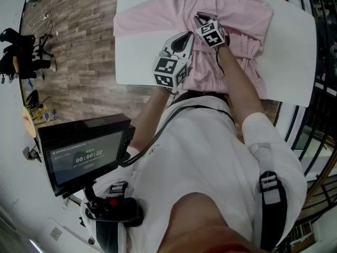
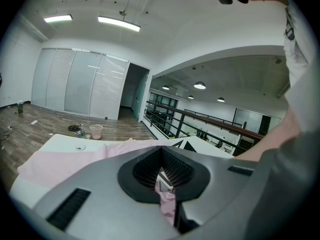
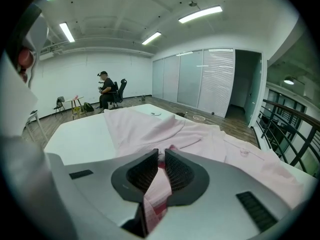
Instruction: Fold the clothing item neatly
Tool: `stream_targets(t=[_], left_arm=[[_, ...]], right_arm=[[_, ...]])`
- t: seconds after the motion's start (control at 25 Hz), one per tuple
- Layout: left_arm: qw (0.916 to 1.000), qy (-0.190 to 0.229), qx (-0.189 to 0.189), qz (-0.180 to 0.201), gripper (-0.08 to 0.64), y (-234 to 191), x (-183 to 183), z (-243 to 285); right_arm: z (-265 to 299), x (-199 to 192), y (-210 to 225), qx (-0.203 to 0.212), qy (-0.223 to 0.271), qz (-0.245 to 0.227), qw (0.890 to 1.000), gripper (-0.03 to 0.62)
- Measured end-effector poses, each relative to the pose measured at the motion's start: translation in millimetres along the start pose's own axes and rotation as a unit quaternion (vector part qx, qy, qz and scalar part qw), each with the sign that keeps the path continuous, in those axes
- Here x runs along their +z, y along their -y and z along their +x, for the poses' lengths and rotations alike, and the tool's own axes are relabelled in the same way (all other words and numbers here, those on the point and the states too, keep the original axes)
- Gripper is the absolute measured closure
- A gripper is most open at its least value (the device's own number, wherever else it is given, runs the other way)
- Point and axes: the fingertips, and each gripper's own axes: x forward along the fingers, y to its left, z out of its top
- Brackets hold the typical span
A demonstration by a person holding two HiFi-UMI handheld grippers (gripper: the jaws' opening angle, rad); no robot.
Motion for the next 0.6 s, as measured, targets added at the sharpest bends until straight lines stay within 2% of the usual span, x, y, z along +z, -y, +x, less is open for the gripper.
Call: stream_targets(t=[0.2, 0.32, 0.48, 0.6], left_arm=[[1.0000, -0.003, 0.003, -0.004, 0.558, 0.5, -2.5, -1.0], [1.0000, -0.003, 0.005, -0.005, 0.558, -0.2, -2.8, -1.6], [0.9999, -0.004, 0.008, -0.007, 0.558, -1.6, -3.6, -3.0], [0.9999, -0.003, 0.007, -0.009, 0.558, -0.5, -4.3, -2.4]], right_arm=[[1.0, -4.4, -3.7, 0.010, -0.006, -0.002, 1.000, 0.545], [4.2, -9.3, -11.4, 0.029, -0.010, 0.006, 0.999, 0.540], [10.8, -17.7, -25.3, 0.066, -0.019, 0.011, 0.998, 0.422], [7.5, -23.9, -29.5, 0.084, -0.029, 0.022, 0.996, 0.381]])
